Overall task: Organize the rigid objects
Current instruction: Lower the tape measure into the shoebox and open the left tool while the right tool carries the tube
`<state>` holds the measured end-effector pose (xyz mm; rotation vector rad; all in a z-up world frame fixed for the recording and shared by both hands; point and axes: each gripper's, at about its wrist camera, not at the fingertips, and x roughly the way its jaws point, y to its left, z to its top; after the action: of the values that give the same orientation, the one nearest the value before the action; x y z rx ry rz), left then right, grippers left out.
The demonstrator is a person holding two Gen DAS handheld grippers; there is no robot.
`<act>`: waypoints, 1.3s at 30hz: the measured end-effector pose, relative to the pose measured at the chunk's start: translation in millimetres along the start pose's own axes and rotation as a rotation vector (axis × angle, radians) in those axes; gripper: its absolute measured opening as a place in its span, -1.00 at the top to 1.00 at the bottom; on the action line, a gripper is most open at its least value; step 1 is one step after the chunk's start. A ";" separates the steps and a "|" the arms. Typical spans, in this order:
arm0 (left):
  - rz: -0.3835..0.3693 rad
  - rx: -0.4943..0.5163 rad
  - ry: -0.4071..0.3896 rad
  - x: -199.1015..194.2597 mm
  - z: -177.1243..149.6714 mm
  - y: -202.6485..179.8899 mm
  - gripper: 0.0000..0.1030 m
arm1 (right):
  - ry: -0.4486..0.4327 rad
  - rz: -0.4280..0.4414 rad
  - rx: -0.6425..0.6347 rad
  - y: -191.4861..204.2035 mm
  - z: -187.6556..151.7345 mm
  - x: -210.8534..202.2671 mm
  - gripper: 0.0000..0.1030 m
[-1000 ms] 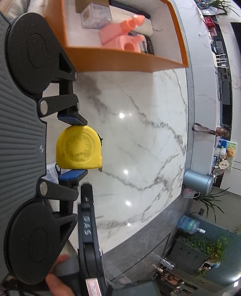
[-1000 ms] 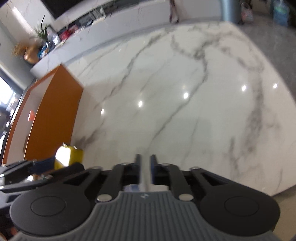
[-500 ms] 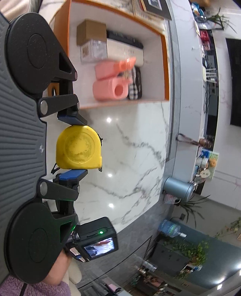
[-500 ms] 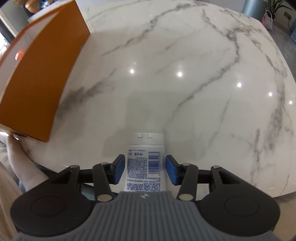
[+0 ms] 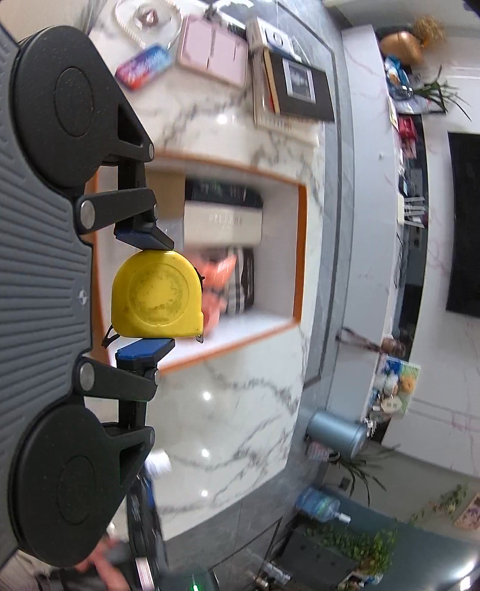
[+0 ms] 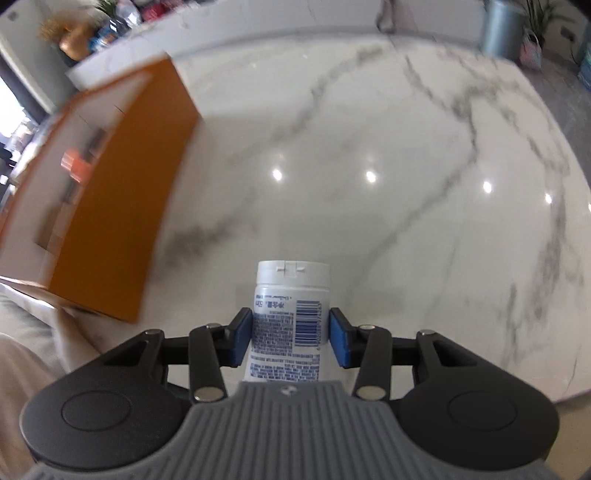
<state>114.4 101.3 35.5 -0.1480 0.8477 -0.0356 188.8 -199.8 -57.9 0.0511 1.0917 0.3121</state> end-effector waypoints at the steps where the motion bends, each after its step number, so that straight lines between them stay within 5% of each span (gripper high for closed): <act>1: 0.011 0.004 0.006 -0.6 3.3 6.3 -0.10 | -0.024 0.019 -0.021 9.7 7.7 -6.8 0.12; 10: 0.061 0.029 0.236 41.8 14.4 36.2 -0.10 | -0.171 0.241 -0.282 112.1 72.6 -61.5 0.12; 17: 0.118 0.065 0.417 87.7 8.5 43.4 -0.10 | -0.144 0.306 -0.442 179.0 99.2 -32.5 0.12; 26: 0.168 0.126 0.568 130.6 2.5 44.6 -0.10 | -0.038 0.307 -0.523 188.2 100.0 32.4 0.12; 33: 0.249 0.257 0.605 144.1 -2.5 23.4 -0.10 | 0.013 0.334 -0.561 185.6 100.3 52.9 0.11; 39: 0.257 0.245 0.627 145.5 -1.7 25.1 -0.14 | 0.056 0.359 -0.653 191.2 94.9 59.9 0.11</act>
<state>208.7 112.8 -77.5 0.2175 1.4734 0.0591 254.6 9.9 -28.6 -0.3487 0.9886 0.9842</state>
